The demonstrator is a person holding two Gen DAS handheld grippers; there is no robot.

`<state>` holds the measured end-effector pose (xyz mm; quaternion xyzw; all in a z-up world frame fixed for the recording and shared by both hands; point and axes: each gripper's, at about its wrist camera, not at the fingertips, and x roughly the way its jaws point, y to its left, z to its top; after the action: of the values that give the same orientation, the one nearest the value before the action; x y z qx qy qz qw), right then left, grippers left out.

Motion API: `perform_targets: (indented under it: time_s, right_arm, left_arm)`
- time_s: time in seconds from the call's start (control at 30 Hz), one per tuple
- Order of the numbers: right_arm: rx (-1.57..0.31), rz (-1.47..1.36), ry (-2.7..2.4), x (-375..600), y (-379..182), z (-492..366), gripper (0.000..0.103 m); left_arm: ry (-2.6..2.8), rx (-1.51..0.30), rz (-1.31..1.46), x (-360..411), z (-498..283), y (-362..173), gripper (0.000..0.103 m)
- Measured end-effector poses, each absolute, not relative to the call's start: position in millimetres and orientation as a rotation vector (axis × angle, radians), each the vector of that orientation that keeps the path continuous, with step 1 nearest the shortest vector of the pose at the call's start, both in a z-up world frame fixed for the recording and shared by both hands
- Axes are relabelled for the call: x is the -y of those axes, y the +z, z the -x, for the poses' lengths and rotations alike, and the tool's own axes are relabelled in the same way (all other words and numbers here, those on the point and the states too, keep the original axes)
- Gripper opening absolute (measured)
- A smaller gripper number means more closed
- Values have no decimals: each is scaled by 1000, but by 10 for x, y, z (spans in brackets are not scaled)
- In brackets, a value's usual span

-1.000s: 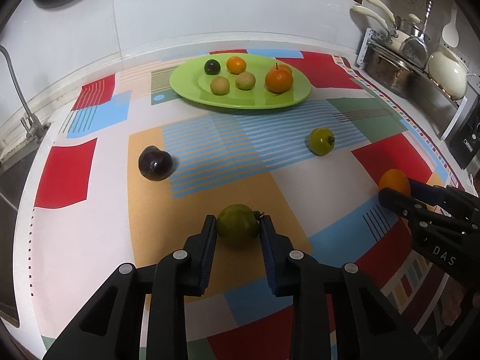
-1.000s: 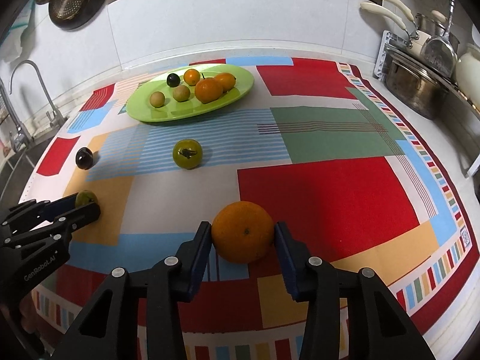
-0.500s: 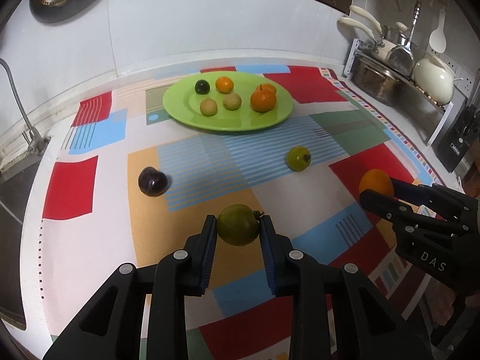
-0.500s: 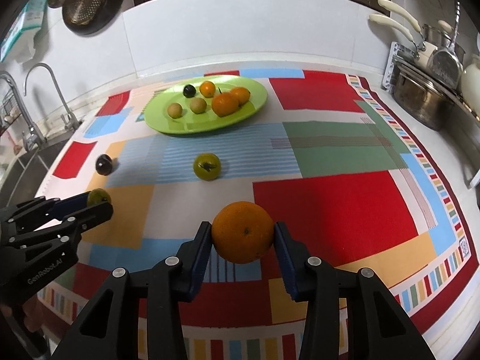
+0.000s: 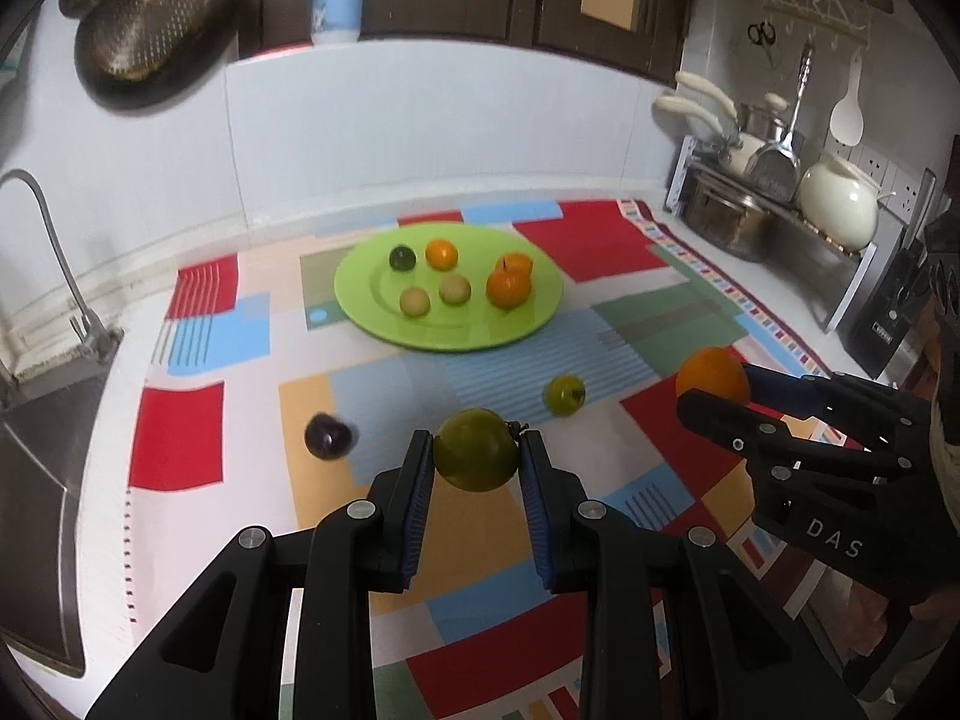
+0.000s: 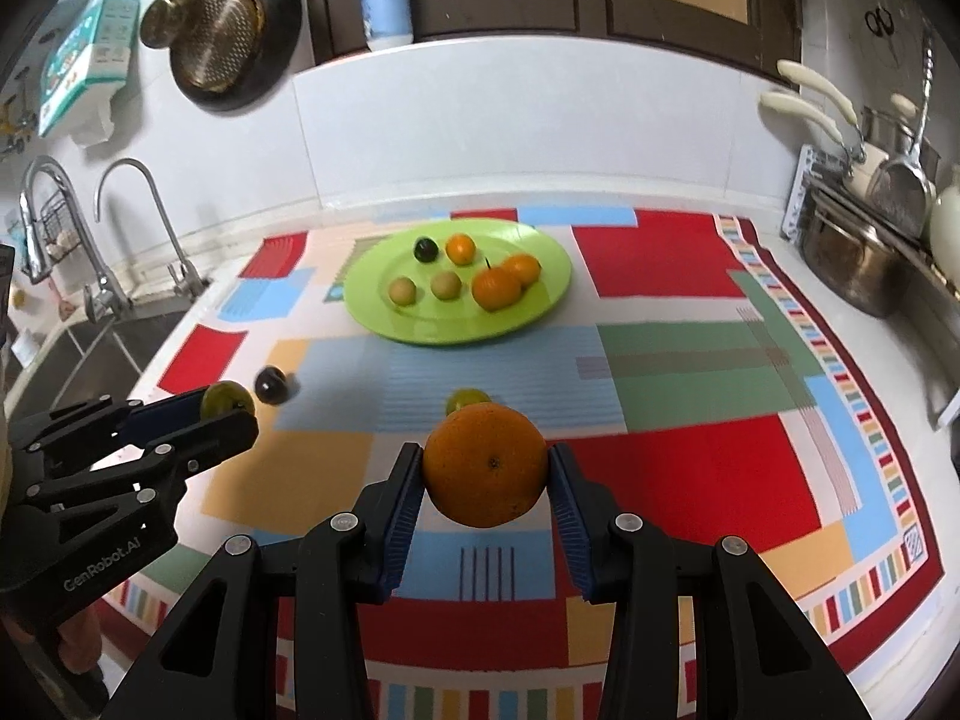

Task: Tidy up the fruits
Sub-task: 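Carry the green fruit and the orange over the green plate with both tools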

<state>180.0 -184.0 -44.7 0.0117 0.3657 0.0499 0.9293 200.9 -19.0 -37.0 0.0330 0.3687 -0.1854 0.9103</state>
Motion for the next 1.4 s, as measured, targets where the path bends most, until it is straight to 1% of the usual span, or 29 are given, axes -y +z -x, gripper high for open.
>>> perform_targets:
  time_s: [0.43,0.77,1.1,1.4]
  right_arm:
    - [-652,-2,134,1766,-81,-1812,43]
    - [-603,5,149,1737,89,-1896,43]
    - [-561,6,156,1737,250,-2148,43]
    - [-545,18,154,1733,333,-2451,43]
  left_arm:
    - [-378,-651,-85,172,-2010,-14,29]
    - [-383,-585,-101,213,-2099,192,29]
    - [-389,-541,-106,245,-2341,353,29]
    - [-390,-540,-105,285,-2647,402,29]
